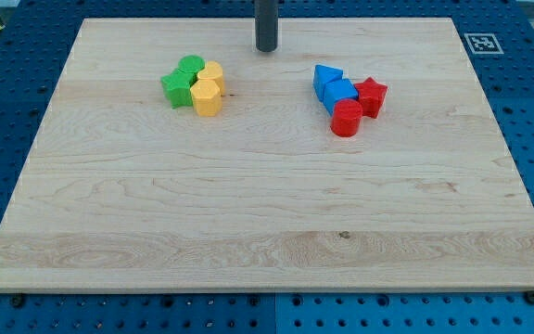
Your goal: Move the red star down and left a bit
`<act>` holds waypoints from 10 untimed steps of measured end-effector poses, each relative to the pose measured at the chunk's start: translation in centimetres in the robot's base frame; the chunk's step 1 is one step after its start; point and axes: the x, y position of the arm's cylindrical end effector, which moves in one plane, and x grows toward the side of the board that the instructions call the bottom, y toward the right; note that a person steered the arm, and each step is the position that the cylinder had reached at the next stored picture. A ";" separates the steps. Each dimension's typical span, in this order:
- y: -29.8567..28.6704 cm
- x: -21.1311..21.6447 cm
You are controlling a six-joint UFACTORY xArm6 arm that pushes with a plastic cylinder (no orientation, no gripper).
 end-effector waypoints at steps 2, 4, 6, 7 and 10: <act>0.9 0.9; 9.4 5.5; 13.0 6.2; 13.0 8.4; 17.7 17.1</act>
